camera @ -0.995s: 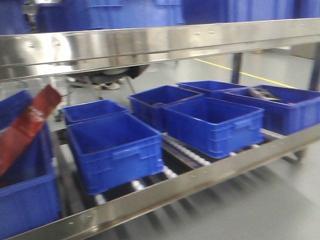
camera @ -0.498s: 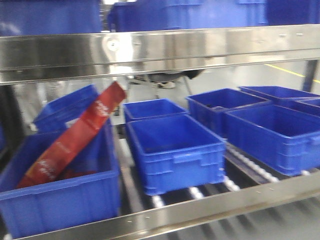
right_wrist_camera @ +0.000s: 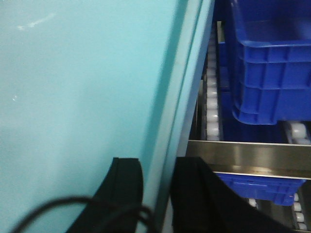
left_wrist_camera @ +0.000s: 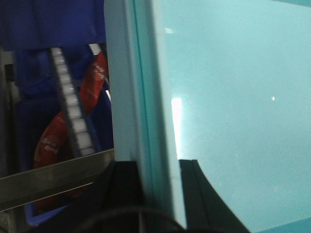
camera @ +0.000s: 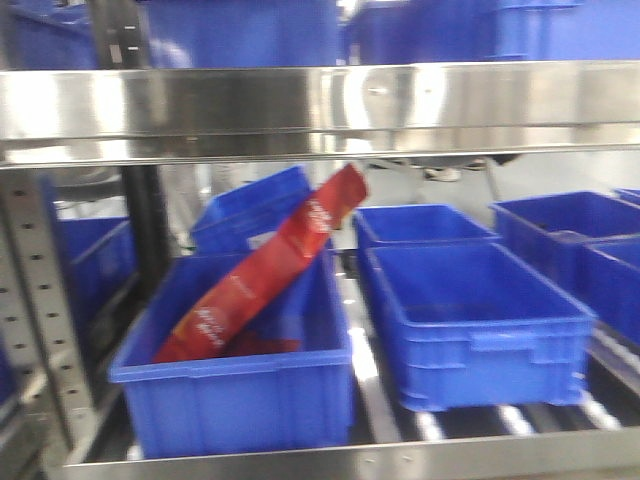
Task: Move two blue bins to right shelf middle
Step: 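Turn and drive up to the shelf holding the red bag bin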
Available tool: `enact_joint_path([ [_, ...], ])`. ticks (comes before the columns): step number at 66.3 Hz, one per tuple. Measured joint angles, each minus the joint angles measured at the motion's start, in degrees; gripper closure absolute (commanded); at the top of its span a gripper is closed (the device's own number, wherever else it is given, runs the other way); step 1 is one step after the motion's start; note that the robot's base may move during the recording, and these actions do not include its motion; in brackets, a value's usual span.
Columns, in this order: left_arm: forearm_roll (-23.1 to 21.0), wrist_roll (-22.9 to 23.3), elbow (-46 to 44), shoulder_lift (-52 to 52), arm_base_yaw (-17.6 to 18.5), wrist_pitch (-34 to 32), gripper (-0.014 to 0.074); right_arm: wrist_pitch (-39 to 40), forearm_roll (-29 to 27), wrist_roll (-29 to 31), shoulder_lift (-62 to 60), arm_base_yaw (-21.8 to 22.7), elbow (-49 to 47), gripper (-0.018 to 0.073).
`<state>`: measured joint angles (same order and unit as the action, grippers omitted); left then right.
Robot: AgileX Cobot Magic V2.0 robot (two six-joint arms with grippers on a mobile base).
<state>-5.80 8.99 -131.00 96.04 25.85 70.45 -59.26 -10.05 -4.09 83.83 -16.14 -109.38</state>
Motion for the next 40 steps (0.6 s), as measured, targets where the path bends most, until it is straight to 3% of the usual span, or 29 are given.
enact_joint_path([
  [40,0.0,0.0,0.0,0.0,0.0,0.1,0.0707,0.0,0.0,0.0,0.0,0.0,0.0,0.0713],
])
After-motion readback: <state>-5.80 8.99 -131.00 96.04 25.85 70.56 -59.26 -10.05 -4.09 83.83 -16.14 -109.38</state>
